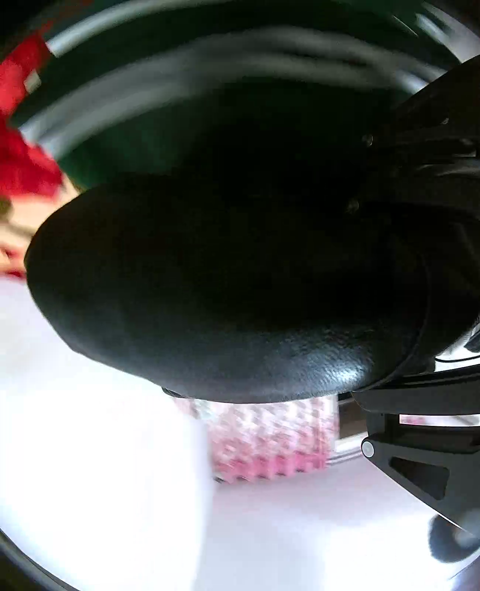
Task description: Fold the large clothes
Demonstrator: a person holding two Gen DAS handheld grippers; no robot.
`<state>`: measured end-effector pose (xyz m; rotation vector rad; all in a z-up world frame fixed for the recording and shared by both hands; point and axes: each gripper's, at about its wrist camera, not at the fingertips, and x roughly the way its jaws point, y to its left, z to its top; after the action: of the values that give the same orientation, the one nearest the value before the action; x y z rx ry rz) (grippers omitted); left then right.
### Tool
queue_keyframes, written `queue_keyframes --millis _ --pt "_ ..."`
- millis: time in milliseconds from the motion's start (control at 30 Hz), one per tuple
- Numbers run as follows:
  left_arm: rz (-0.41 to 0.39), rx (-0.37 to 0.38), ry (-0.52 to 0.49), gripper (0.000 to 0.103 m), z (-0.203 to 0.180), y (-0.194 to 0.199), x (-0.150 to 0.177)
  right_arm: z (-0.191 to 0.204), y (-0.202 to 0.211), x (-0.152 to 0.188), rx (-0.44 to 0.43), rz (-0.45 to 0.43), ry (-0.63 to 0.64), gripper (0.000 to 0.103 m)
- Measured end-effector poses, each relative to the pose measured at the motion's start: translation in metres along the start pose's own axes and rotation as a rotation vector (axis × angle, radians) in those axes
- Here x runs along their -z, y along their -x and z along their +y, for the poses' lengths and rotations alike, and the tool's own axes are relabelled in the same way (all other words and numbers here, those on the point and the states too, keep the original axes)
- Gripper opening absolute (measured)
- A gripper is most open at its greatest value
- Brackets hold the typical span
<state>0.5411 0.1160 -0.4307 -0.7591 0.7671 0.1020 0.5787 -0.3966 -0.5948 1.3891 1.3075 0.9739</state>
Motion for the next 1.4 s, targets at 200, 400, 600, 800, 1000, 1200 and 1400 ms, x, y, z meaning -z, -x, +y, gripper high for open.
queue_keyframes --millis 200,400,600,800,1000,1200,1400 --pt "0.146 -0.118 -0.058 0.058 0.021 -0.074 0.015 -0.045 0.015 -0.040 0.151 0.029 -0.102 0.049" --pt "0.193 -0.195 -0.193 0.062 0.021 -0.062 0.033 0.023 0.014 -0.015 0.661 0.007 0.137 0.086" --pt "0.192 -0.392 -0.436 0.095 -0.013 -0.029 0.047 0.087 -0.005 0.078 1.259 -0.138 0.443 0.103" --pt "0.146 -0.421 -0.614 0.101 -0.053 0.040 0.059 0.107 0.014 0.198 1.397 -0.328 0.461 0.103" --pt "0.139 -0.375 -0.697 0.101 -0.088 0.122 0.064 0.172 -0.001 0.282 1.463 -0.507 0.450 0.103" --pt "0.121 -0.313 -0.733 0.101 -0.121 0.217 0.069 0.255 0.007 0.385 1.515 -0.625 0.474 0.103" --pt "0.090 -0.274 -0.769 0.101 -0.149 0.311 0.084 0.335 0.019 0.492 1.537 -0.706 0.483 0.103"
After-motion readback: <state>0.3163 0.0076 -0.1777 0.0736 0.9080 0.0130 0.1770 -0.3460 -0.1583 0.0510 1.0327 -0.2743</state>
